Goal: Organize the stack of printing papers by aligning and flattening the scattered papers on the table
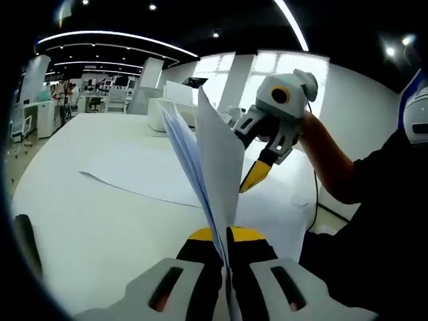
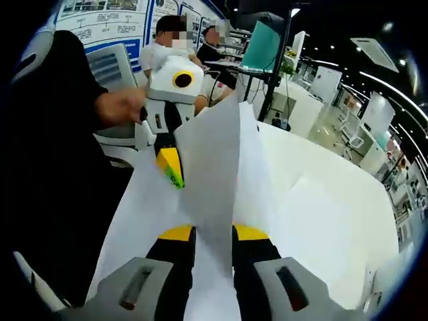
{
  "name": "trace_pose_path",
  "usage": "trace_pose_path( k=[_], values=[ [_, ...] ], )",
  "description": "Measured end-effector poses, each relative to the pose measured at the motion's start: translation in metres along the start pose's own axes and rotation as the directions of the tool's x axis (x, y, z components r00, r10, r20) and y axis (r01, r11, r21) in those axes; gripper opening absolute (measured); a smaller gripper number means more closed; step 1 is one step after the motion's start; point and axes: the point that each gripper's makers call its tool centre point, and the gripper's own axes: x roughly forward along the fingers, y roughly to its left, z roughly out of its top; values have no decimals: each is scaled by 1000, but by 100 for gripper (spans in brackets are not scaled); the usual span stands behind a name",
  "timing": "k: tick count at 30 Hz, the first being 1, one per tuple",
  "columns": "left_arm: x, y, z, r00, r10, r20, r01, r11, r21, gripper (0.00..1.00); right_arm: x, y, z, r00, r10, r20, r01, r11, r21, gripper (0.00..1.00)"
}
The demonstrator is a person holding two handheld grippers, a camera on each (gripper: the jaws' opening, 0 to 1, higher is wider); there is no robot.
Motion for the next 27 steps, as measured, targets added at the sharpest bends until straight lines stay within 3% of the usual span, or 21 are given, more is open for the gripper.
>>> trace_pose_path(
  k=[8, 15, 27],
  values=[
    [-2, 2, 0, 1000, 4, 0, -4, 1000, 9, 7, -8, -10, 2, 994, -94, 48, 93, 995, 32, 19],
    [-3, 4, -3, 1000, 9, -11, -8, 1000, 22, 7, -24, -28, 8, 972, -217, 95, 211, 975, 74, 17],
    [-7, 6, -1, 1000, 11, 0, -11, 1000, 20, 7, -36, -40, 7, 955, -262, 138, 249, 963, 105, 16]
  ],
)
